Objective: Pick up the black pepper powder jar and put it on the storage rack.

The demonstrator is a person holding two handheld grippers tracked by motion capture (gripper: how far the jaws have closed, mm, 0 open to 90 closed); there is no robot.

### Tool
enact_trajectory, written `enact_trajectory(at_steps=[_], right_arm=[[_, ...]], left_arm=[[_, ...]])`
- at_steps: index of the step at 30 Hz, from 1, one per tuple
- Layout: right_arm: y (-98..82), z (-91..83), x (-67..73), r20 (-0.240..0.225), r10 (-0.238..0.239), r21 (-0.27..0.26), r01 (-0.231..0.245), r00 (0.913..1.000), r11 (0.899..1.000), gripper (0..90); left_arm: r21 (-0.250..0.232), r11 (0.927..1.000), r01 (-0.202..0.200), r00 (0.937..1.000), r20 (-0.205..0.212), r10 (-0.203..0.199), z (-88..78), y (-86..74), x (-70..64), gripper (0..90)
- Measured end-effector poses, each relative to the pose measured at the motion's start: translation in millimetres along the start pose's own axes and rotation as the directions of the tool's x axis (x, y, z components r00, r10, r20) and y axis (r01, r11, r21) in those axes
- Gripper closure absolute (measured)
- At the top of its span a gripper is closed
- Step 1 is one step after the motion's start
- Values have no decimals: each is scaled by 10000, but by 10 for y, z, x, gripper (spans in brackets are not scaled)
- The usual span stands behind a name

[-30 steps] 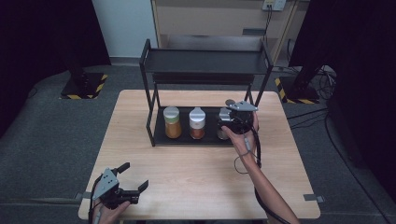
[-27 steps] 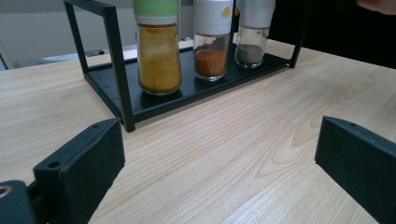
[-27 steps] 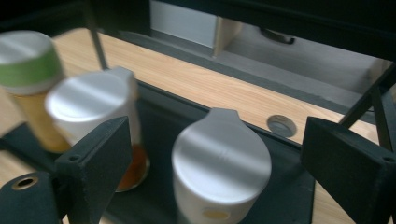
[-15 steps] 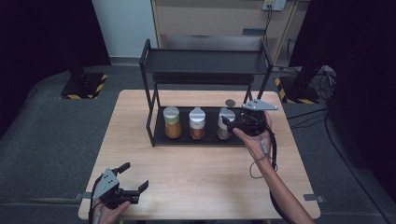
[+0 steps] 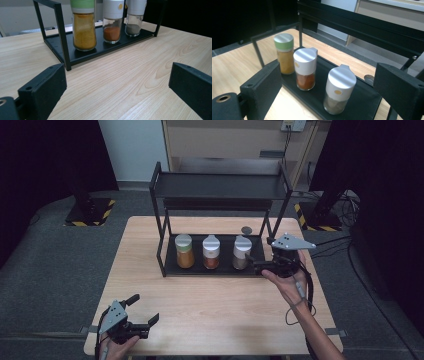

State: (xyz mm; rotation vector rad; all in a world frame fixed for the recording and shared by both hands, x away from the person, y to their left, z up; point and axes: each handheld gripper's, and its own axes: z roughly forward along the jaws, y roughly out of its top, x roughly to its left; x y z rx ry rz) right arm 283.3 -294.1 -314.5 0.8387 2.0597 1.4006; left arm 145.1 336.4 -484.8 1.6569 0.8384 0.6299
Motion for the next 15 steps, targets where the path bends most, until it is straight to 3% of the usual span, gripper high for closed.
enact_trajectory(at_steps=[8, 15], right_arm=[[-132, -248, 8, -301, -48, -266, 40, 9995, 9996, 90], [-192, -464, 35, -283, -221, -315, 212, 9994, 9993, 87]], left_arm=[[-57, 10000, 51, 10000, 18, -51, 5, -8, 11, 1], [-97, 9999, 110, 9999, -12, -110, 10, -11, 10, 0]])
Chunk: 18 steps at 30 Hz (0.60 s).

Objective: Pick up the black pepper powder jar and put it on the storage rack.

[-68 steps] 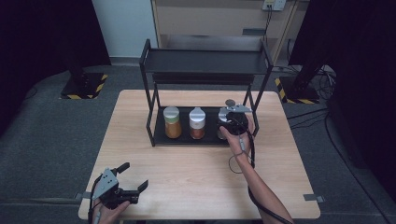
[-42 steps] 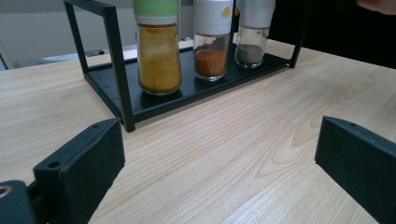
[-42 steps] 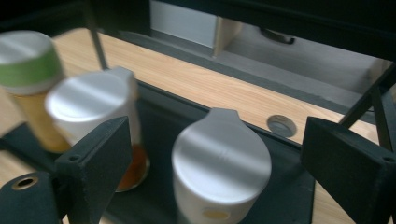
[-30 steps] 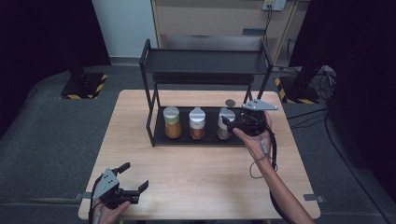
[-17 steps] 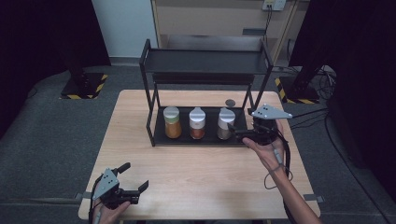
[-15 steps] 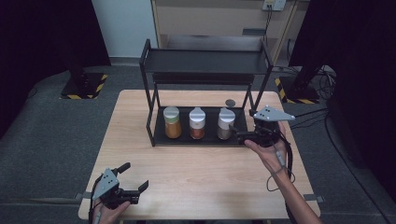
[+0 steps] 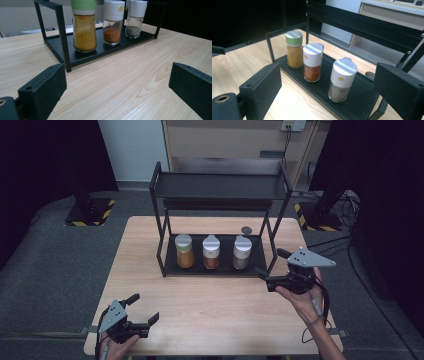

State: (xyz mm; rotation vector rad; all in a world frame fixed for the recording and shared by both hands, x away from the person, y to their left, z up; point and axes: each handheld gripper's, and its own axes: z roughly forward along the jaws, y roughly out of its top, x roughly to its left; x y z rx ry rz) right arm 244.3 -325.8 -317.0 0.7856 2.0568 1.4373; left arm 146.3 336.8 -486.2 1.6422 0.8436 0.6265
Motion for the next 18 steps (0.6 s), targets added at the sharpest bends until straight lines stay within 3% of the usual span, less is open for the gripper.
enact_trajectory(at_steps=[3, 13, 18], right_arm=[[-28, -96, 20, 17, -225, 50, 225, 9997, 9997, 81], [-321, -286, 35, -232, -160, 36, 161, 9996, 9999, 62], [-479, -339, 58, -78, -83, 5, 83, 9999, 10000, 51]], left_arm=[[-28, 10000, 50, 10000, 25, -50, 8, -6, 8, 1], [47, 10000, -20, 9998, 175, 19, 34, -3, 18, 0], [-8, 10000, 55, 9998, 193, -55, 23, -13, 30, 0]])
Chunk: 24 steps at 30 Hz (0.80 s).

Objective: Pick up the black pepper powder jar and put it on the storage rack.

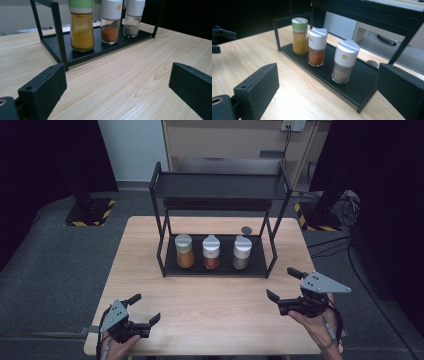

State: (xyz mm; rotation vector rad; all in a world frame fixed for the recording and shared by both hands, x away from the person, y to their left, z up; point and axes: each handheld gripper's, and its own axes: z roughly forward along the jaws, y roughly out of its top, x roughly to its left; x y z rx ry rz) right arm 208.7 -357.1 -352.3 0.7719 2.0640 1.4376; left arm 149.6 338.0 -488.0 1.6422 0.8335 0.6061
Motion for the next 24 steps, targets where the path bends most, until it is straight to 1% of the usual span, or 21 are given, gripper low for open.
enact_trajectory(at_steps=[2, 4, 6, 9, 12, 17, 19, 22, 24], right_arm=[[-88, -21, -15, -4, 164, -95, -164, 9999, 9998, 49], [-186, -31, -34, -107, 344, -185, -346, 9994, 9992, 43], [-283, -42, -7, 41, 246, -281, -245, 9997, 9993, 43], [-395, -60, 18, 147, 305, -320, -300, 9994, 9990, 41], [-519, -73, 14, 88, 588, -419, -584, 9982, 9974, 43], [-675, -74, 26, 83, 797, -267, -795, 9968, 9965, 40], [-738, -66, 14, 3, 925, -219, -925, 9957, 9955, 39], [-799, -60, 23, 42, 965, -130, -965, 9953, 9953, 41], [-843, -57, 14, -24, 1064, -182, -1064, 9943, 9942, 44]], left_arm=[[-67, 9999, 128, 9999, -3, -128, -3, -11, 10, 0], [-99, 9999, 118, 9999, -28, -118, -9, -15, 11, 0], [-112, 9999, 113, 9999, -46, -114, -15, -15, 7, 0], [-90, 9999, 88, 9999, -71, -89, -16, -12, 3, 0], [-104, 9999, 110, 9999, -86, -111, -16, -15, 4, 0], [-151, 9998, 139, 9998, -125, -141, -24, -21, 6, 0], [-140, 9998, 120, 9998, -130, -121, -23, -19, 3, 0], [-146, 9998, 130, 9998, -133, -132, -23, -19, 3, 0], [-161, 9998, 117, 9998, -138, -119, -25, -19, 2, 0]])
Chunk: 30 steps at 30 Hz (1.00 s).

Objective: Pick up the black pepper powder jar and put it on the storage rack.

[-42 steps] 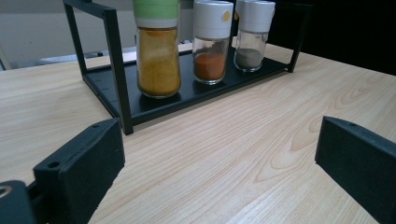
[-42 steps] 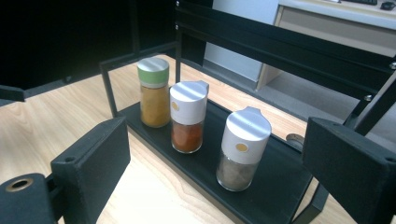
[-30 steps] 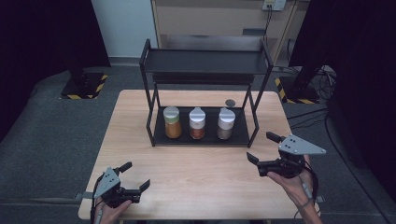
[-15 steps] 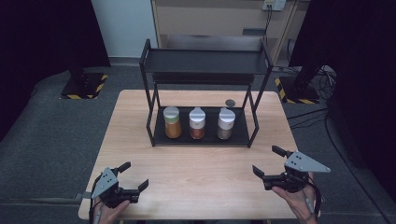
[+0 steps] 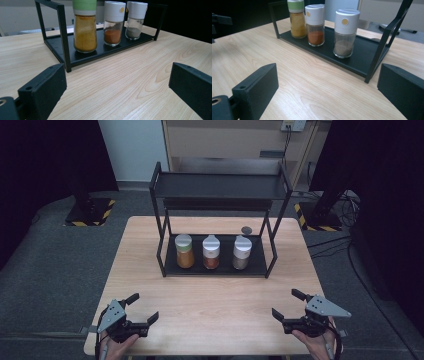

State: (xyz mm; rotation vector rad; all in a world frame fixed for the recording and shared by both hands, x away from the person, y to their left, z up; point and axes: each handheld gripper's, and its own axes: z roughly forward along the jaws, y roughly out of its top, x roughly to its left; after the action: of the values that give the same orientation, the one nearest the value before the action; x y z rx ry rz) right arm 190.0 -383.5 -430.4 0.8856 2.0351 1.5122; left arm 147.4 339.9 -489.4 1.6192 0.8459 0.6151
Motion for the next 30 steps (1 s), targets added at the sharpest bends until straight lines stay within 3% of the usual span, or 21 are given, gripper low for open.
enact_trajectory(at_steps=[5, 30], right_arm=[[-69, 13, 9, 31, -267, 59, 267, 9996, 9996, 51], [-169, 61, -65, -316, -235, 31, 236, 9992, 9997, 62]], left_arm=[[-21, 10000, -57, 10000, 27, 57, -6, 1, -2, 1], [-88, 9999, -96, 9998, 166, 97, 0, -1, 3, 1]])
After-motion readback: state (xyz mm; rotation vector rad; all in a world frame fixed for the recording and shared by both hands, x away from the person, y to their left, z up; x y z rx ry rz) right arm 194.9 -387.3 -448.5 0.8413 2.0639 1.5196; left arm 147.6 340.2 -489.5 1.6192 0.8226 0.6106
